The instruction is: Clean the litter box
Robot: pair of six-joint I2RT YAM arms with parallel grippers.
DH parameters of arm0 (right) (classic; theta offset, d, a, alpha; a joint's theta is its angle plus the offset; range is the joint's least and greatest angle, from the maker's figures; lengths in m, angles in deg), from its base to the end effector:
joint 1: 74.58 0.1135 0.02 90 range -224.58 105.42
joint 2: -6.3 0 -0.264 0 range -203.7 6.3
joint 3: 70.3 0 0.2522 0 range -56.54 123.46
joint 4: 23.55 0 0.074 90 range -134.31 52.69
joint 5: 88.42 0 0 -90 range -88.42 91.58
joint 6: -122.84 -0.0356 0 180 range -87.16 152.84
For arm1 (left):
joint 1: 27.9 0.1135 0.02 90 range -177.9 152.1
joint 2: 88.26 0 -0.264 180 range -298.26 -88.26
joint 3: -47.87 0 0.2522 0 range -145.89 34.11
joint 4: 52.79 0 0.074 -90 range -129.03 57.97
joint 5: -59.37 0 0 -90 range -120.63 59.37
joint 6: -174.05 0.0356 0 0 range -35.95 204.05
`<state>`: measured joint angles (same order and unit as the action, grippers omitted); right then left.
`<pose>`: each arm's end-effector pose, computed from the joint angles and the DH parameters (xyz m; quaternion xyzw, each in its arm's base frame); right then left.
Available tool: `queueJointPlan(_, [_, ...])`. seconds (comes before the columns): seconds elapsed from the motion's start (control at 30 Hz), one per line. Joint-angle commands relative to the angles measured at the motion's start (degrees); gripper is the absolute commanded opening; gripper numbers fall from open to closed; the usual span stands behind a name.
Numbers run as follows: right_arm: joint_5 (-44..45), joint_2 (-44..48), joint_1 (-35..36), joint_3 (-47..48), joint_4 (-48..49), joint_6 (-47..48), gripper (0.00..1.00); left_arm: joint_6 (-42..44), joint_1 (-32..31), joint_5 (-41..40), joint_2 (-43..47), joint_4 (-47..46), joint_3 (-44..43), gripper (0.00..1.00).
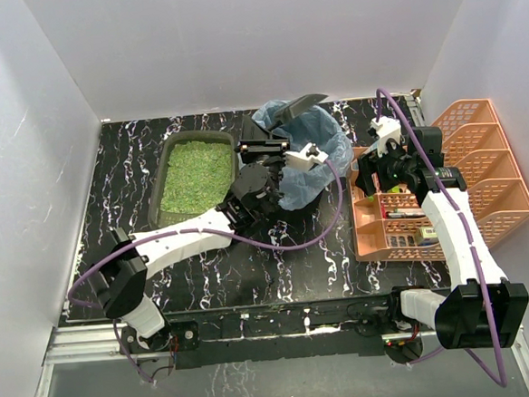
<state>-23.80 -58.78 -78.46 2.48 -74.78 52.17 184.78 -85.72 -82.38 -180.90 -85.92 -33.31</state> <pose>0.2362 -0.0007 0.3136 -0.2064 0.8767 0.1203 0.4176 0.2200 -0.2971 0.3626 0.4293 0.4488 0.5004 0.6032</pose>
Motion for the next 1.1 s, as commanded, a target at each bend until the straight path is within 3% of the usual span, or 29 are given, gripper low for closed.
queueJointPlan(0.0, [-0.4,1.4,-0.3,0.7,2.7,-0.2,0.73,6.2,-0.5,1.1,4.1,-11.7,0.9,0.0])
queueJointPlan(0.23, [-0.4,1.3,-0.3,0.7,2.6,-0.2,0.73,5.5,-0.8,0.0,4.4,-11.8,1.6,0.0])
queueJointPlan(0.33, [-0.4,1.3,-0.3,0.9,2.6,-0.2,0.73,1.2,-0.8,-1.8,5.1,-7.6,0.5,0.0])
queueJointPlan(0.47, [-0.3,1.3,-0.3,1.1,2.5,-0.2,0.73,-10.2,-0.8,-4.3,6.7,7.0,-3.1,0.0])
queueJointPlan(0.63, [-0.1,1.3,-0.3,1.3,2.4,-0.2,0.73,-19.7,-0.1,-5.1,7.3,18.5,-6.0,0.0])
queueJointPlan(0.73, [0.4,1.0,-0.3,1.9,2.2,0.1,0.73,-30.9,0.6,-4.5,7.6,31.3,-10.3,0.0])
queueJointPlan(1.07, [2.2,-1.4,-0.3,6.5,1.1,1.7,0.74,-60.7,4.7,6.9,8.0,64.5,-23.7,0.0])
